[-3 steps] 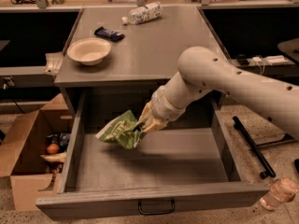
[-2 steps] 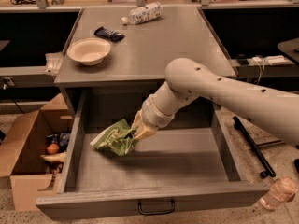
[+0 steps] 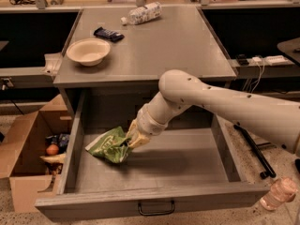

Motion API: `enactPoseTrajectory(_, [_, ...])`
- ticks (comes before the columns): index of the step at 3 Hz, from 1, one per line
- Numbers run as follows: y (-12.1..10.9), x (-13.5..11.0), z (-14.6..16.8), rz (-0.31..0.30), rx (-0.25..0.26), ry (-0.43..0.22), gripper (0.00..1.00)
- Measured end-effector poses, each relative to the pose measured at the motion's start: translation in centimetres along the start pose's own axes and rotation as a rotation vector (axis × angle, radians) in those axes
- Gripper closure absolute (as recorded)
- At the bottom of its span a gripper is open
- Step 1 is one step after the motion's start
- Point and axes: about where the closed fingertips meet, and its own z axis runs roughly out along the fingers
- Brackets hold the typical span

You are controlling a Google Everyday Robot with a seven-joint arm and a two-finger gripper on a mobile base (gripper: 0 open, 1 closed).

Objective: Place green jalapeno chip bag into top drawer

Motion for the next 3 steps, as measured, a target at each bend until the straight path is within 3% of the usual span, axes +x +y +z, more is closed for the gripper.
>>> enactPoseTrajectory(1, [0.0,0.0,0.0,0.0,0.0,0.0,0.53])
enactPoseTrajectory(2, [0.0,0.0,0.01,0.0,0.0,0.0,0.22])
enactPoseTrajectory(3, [0.0,0.0,0.01,0.0,0.0,0.0,0.01])
